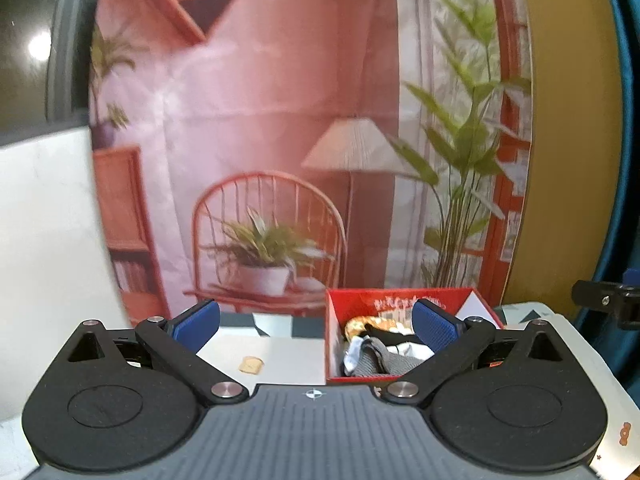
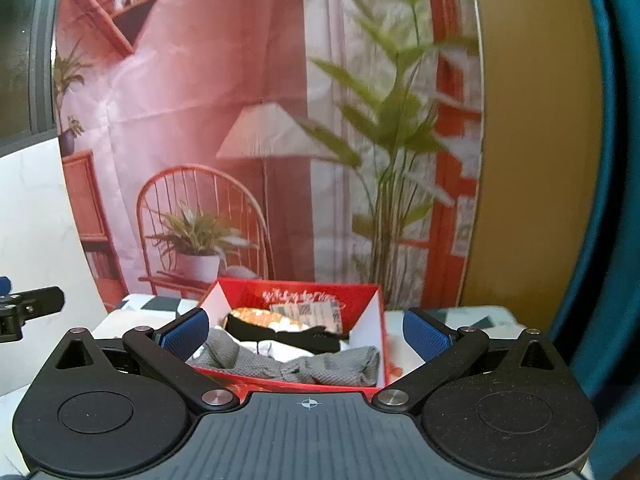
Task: Organize soft objects
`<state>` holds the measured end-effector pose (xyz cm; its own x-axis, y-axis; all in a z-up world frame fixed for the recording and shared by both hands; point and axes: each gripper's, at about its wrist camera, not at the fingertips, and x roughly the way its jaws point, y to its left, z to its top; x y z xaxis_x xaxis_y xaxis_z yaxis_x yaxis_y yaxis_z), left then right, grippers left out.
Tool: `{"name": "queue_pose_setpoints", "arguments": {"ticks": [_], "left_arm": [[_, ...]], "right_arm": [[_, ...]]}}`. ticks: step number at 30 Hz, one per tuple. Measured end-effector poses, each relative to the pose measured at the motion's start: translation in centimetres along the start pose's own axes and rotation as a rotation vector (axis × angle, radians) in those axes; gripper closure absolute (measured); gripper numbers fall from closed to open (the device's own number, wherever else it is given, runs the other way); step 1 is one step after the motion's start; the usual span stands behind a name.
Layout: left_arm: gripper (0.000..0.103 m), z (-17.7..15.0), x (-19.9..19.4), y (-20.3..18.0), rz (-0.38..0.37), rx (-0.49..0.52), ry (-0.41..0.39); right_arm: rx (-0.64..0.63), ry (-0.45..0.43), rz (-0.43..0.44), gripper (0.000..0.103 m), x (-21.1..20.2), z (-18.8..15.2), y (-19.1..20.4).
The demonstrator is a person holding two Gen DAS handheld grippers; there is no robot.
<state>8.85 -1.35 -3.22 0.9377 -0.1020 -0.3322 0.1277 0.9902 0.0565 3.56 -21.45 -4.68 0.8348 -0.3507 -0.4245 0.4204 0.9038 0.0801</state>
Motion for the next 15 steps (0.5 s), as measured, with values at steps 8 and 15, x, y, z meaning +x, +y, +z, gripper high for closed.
{"name": "queue_pose_setpoints", "arguments": {"ticks": [8, 15], "left_arm": [[0.000, 1.9, -6.9, 0.0, 0.024, 0.000, -0.068], [0.000, 2.5, -8.6, -0.8, 0.033, -0.001, -0.101]], "right_arm": [[0.004, -0.071, -0.017, 0.000, -7.1, 0.9, 0.2], [-0.019, -0.097, -0.032, 0.000, -9.1, 1.3, 0.3]]}}
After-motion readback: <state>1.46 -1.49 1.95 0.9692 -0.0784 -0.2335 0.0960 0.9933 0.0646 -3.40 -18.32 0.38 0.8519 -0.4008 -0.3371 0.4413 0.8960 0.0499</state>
